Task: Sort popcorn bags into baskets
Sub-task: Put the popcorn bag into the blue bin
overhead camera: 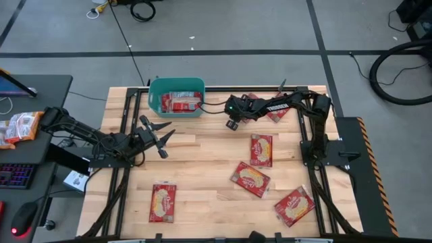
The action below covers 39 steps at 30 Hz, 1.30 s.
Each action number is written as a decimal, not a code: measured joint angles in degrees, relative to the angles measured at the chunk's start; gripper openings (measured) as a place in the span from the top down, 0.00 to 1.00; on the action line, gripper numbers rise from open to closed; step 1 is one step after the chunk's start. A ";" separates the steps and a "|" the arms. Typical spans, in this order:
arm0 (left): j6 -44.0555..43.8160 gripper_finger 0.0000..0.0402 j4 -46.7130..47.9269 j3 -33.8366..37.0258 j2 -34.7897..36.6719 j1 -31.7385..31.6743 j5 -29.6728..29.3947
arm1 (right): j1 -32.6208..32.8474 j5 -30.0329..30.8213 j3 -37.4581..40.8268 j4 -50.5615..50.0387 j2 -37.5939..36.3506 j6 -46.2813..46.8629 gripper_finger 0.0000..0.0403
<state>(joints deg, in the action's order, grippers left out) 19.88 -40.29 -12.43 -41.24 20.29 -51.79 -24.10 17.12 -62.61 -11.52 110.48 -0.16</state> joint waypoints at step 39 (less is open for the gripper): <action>-0.77 0.61 -0.05 0.00 -0.01 0.00 0.61 | 12.76 -8.67 -23.61 -3.16 -14.10 -10.54 1.00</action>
<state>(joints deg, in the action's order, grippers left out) 19.11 -40.34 -12.43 -41.25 20.29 -51.18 -11.33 8.45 -86.21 -14.68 96.38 -10.70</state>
